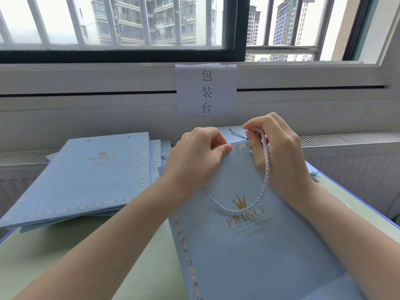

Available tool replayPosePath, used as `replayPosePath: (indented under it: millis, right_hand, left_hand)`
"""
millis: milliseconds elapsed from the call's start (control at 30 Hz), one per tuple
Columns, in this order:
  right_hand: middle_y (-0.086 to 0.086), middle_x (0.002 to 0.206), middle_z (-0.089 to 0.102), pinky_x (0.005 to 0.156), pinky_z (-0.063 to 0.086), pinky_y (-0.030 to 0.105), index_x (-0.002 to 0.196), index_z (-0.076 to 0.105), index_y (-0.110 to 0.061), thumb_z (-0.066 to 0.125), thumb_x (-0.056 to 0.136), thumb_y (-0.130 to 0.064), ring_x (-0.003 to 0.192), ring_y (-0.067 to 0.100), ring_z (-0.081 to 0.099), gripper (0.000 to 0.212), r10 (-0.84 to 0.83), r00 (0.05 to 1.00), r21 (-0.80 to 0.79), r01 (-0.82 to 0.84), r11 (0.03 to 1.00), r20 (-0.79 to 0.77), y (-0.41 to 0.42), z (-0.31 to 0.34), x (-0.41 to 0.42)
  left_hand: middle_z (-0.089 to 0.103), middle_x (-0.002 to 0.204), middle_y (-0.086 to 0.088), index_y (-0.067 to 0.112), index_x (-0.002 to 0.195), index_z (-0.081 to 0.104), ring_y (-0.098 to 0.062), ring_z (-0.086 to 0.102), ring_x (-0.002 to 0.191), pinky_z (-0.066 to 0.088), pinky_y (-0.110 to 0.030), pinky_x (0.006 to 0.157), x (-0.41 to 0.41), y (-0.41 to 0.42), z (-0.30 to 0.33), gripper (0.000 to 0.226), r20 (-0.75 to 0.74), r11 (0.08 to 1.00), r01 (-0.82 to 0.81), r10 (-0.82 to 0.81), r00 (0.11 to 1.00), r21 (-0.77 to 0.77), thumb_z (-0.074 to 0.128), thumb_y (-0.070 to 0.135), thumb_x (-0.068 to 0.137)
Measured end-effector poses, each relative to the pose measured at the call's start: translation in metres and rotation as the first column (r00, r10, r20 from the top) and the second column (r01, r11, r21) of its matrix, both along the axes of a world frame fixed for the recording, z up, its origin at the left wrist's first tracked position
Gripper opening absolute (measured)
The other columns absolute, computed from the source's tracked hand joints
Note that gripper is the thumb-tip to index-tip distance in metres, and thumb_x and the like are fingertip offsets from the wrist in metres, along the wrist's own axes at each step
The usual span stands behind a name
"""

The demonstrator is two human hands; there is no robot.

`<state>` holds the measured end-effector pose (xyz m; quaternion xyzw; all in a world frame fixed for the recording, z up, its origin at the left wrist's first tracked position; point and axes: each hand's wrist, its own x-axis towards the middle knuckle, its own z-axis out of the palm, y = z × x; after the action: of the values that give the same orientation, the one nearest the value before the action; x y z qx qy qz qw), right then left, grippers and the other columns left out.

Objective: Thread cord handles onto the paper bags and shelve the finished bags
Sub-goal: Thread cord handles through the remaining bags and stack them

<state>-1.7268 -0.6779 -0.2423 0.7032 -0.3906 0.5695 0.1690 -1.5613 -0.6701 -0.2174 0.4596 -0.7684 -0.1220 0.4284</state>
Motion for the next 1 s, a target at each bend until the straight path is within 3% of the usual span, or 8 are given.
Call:
replayPosePath:
  millis: [100, 233, 367, 467, 600, 700, 833, 1000]
  right_hand:
    - [0.003, 0.086, 0.060, 0.069, 0.042, 0.014, 0.093, 0.061, -0.001, 0.061, 0.086, -0.001, 0.072, 0.009, 0.052, 0.007, 0.028, 0.998, -0.016, -0.027, 1.000, 0.059, 0.001, 0.003, 0.001]
    - [-0.001, 0.077, 0.062, 0.068, 0.044, 0.015, 0.086, 0.063, -0.004, 0.066, 0.083, -0.004, 0.072, 0.009, 0.055, 0.004, 0.074, 0.992, 0.090, -0.083, 0.992, 0.103, -0.002, -0.002, 0.003]
    - [-0.005, 0.069, 0.062, 0.064, 0.041, 0.010, 0.084, 0.064, -0.006, 0.068, 0.082, -0.002, 0.071, 0.010, 0.057, 0.006, 0.107, 0.987, 0.283, -0.138, 0.949, 0.122, -0.005, -0.017, 0.012]
    - [-0.016, 0.070, 0.059, 0.066, 0.039, 0.004, 0.090, 0.066, -0.010, 0.067, 0.083, -0.001, 0.068, -0.006, 0.056, 0.011, 0.138, 0.986, 0.386, -0.163, 0.908, 0.092, -0.007, -0.030, 0.019]
    - [-0.008, 0.068, 0.059, 0.062, 0.039, 0.009, 0.087, 0.065, -0.012, 0.065, 0.084, -0.004, 0.065, -0.001, 0.052, 0.009, 0.196, 0.980, 0.466, -0.188, 0.865, 0.031, -0.005, -0.039, 0.025]
    - [-0.001, 0.070, 0.062, 0.061, 0.039, 0.014, 0.087, 0.063, -0.013, 0.064, 0.085, -0.005, 0.064, 0.005, 0.052, 0.008, 0.213, 0.976, 0.504, -0.204, 0.839, 0.040, -0.004, -0.043, 0.026]
    - [-0.010, 0.067, 0.059, 0.061, 0.039, 0.011, 0.083, 0.059, -0.019, 0.064, 0.085, -0.007, 0.063, 0.001, 0.053, 0.013, 0.194, 0.973, 0.557, -0.230, 0.798, 0.124, -0.006, -0.043, 0.024]
    - [-0.006, 0.072, 0.064, 0.063, 0.042, 0.011, 0.083, 0.060, -0.019, 0.067, 0.085, -0.008, 0.066, 0.005, 0.057, 0.013, 0.212, 0.963, 0.578, -0.269, 0.770, 0.167, -0.005, -0.044, 0.024]
  left_hand:
    - [0.064, 0.076, 0.007, 0.020, 0.082, 0.067, -0.017, 0.060, 0.080, 0.050, -0.035, 0.076, 0.003, 0.001, 0.005, 0.011, 0.038, 0.999, -0.048, 0.048, 0.998, 0.000, 0.065, 0.030, 0.087]
    - [0.062, 0.079, 0.006, 0.018, 0.082, 0.065, -0.020, 0.060, 0.086, 0.048, -0.033, 0.077, 0.015, -0.004, 0.012, 0.013, 0.155, 0.989, -0.107, 0.091, 0.984, 0.097, 0.063, 0.029, 0.089]
    - [0.050, 0.070, 0.007, 0.017, 0.084, 0.059, -0.016, 0.048, 0.070, 0.035, -0.025, 0.057, 0.028, -0.012, 0.017, 0.012, 0.323, 0.960, -0.128, 0.042, 0.945, 0.249, 0.060, 0.026, 0.091]
    - [0.041, 0.066, 0.011, 0.019, 0.086, 0.059, -0.008, 0.040, 0.060, 0.031, -0.022, 0.053, 0.028, -0.018, 0.006, 0.013, 0.380, 0.950, -0.111, -0.010, 0.925, 0.293, 0.059, 0.031, 0.091]
    - [0.054, 0.066, 0.008, 0.015, 0.089, 0.069, -0.009, 0.050, 0.063, 0.039, -0.018, 0.057, 0.029, -0.027, -0.016, 0.019, 0.246, 0.891, -0.026, -0.097, 0.965, 0.454, 0.064, 0.032, 0.089]
    - [0.062, 0.072, 0.000, 0.017, 0.080, 0.070, -0.014, 0.053, 0.064, 0.041, -0.019, 0.057, 0.035, -0.032, -0.020, 0.011, 0.131, 0.835, 0.015, -0.104, 0.986, 0.550, 0.067, 0.025, 0.087]
    - [0.066, 0.073, 0.003, 0.020, 0.074, 0.069, -0.009, 0.059, 0.066, 0.047, -0.018, 0.062, 0.037, -0.034, -0.022, 0.016, 0.068, 0.788, 0.043, -0.107, 0.992, 0.614, 0.065, 0.021, 0.089]
    - [0.068, 0.069, -0.001, 0.017, 0.067, 0.070, -0.018, 0.060, 0.064, 0.051, -0.029, 0.070, 0.037, -0.037, -0.027, 0.024, -0.056, 0.723, 0.085, -0.064, 0.996, 0.686, 0.059, 0.014, 0.089]
